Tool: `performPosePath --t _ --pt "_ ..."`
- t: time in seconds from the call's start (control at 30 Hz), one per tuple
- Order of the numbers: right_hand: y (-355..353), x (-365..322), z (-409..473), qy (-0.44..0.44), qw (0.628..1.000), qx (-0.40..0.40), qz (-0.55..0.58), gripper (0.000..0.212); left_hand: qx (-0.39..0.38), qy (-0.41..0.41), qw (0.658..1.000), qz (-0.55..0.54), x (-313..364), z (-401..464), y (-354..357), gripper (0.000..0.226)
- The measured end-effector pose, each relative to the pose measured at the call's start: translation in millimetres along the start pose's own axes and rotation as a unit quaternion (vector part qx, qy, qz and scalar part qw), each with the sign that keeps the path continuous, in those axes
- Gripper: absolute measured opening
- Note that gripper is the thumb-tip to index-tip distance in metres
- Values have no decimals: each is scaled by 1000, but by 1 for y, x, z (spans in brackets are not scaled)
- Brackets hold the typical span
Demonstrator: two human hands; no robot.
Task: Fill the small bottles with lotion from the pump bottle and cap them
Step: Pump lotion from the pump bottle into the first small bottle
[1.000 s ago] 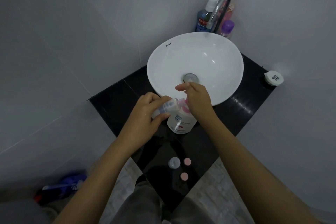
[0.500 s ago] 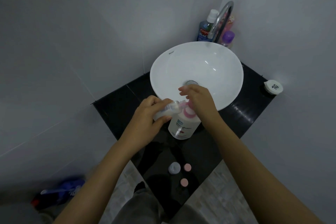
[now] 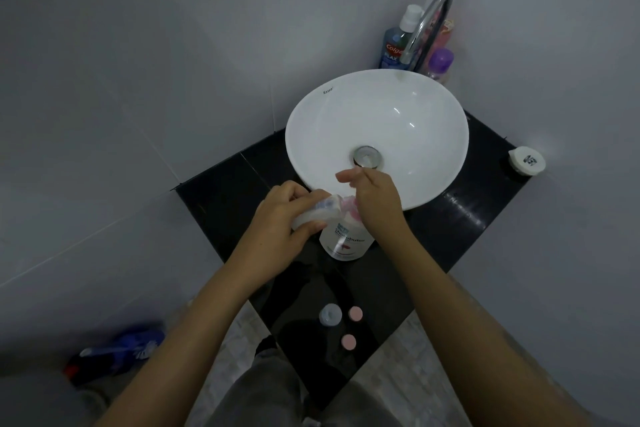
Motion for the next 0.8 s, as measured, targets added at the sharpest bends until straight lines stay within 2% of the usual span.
performPosePath --t 0.13,0.23,0.3,0.37,0.47,0.57,0.8 --pt "-2 -7 2 -31 999 -19 -28 32 11 -6 1000 -21 0 -1 1 44" --pt "-11 -24 2 -104 994 39 -22 19 23 4 999 -38 3 0 -5 46" --pt "-15 -30 -1 -94 991 80 48 22 23 6 999 -36 4 0 -7 47" --pt "-16 -29 -4 -83 988 110 68 29 19 2 999 -40 3 0 -7 47" --pt "-10 -21 -4 -40 995 62 66 37 15 -1 999 -50 3 -1 -6 47" --pt "-6 -10 -2 -8 999 23 43 36 12 -6 999 -42 1 -1 -3 45" --pt "1 -6 -4 -11 1000 3 -15 34 -15 -20 999 -46 -7 -1 4 46"
Point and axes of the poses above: each hand's wrist, its own z-axis towards the middle knuckle, its own y-axis out of the palm, x = y × z, the point moved 4 cm from there along z, towards the middle knuckle, and after that the axes turned 11 degrees about -y, right-handed, at the moved point
